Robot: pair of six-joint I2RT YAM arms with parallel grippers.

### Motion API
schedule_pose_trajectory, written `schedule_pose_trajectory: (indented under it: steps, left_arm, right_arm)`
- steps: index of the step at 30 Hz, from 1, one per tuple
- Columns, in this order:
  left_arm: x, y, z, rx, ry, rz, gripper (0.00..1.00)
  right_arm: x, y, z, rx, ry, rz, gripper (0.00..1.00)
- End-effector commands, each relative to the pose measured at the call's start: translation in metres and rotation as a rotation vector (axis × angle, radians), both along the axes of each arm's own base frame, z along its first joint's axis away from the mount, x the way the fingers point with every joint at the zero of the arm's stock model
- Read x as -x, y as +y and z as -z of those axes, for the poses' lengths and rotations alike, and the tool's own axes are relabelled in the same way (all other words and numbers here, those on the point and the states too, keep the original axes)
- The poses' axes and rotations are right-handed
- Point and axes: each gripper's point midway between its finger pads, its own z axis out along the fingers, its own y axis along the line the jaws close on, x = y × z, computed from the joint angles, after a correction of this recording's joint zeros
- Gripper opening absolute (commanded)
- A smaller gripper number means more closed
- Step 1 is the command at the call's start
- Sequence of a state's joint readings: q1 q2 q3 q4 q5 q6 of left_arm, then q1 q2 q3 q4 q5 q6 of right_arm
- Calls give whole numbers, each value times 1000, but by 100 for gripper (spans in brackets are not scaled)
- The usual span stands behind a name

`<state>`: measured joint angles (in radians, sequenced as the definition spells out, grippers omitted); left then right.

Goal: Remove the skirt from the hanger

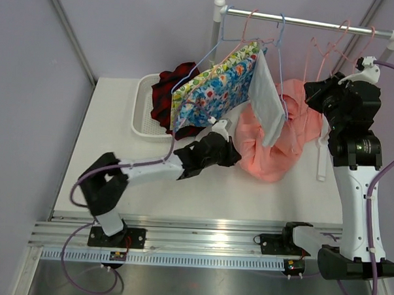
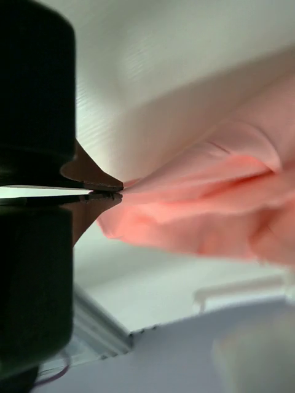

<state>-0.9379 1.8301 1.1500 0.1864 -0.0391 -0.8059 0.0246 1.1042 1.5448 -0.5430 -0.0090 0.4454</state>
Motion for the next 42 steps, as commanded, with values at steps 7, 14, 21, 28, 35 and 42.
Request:
schedule_pose_trajectory:
  steps: [7,14,21,28,35,42]
  left_arm:
    - [80,86,-244,69,-441,-43,0]
    - [113,161,-342,126,-553,-69,0]
    - [129,216,-382,129,-623,-109,0]
    - [110,253,-443,-1,-802,-232,0]
    - [54,252,-498,-64,-912,-336,0]
    - [-40,298,-537,-86,-1054,-558,0]
  right_arm:
    - [-23,-19,-7,61,-46,99,0]
    - [-39,-14,-26,45,-77,80,0]
    - [-11,-5,-53,-2,-144,34,0]
    - [-31,-13,-65,28,-165,77,0]
    - [-92,-11,-37,12,-96,82,0]
    - [-108,-11,-2,14,-21,77,0]
